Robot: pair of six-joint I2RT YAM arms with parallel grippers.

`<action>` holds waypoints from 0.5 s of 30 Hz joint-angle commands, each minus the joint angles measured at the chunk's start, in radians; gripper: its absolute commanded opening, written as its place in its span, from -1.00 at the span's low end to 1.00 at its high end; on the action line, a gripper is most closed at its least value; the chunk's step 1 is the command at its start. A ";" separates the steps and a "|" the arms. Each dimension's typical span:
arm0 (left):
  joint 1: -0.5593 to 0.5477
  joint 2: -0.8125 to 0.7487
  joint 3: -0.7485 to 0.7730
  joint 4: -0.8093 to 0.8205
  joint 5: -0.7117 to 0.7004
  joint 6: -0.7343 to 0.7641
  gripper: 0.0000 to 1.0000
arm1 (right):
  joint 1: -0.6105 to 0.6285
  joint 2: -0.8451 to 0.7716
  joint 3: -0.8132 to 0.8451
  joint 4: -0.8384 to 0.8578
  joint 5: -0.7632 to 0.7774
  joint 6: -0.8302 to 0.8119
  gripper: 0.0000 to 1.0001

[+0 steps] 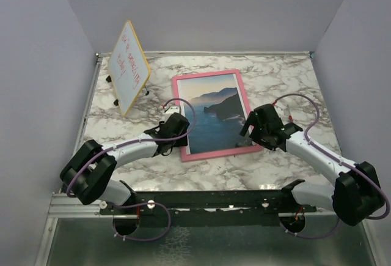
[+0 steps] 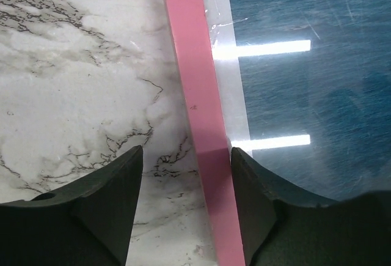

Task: Take the photo out of the frame
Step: Adjust the photo frame at the center of the board.

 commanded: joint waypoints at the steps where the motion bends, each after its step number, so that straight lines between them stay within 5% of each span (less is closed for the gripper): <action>1: 0.003 0.013 0.013 0.017 0.012 -0.003 0.18 | 0.000 -0.050 -0.028 -0.017 -0.033 0.029 0.92; 6: 0.002 0.006 -0.016 0.053 0.065 0.031 -0.34 | 0.000 -0.072 -0.034 -0.049 -0.015 0.036 0.92; 15: -0.014 0.002 -0.109 0.135 0.201 0.098 -0.67 | 0.000 -0.116 -0.026 -0.094 0.024 0.049 0.92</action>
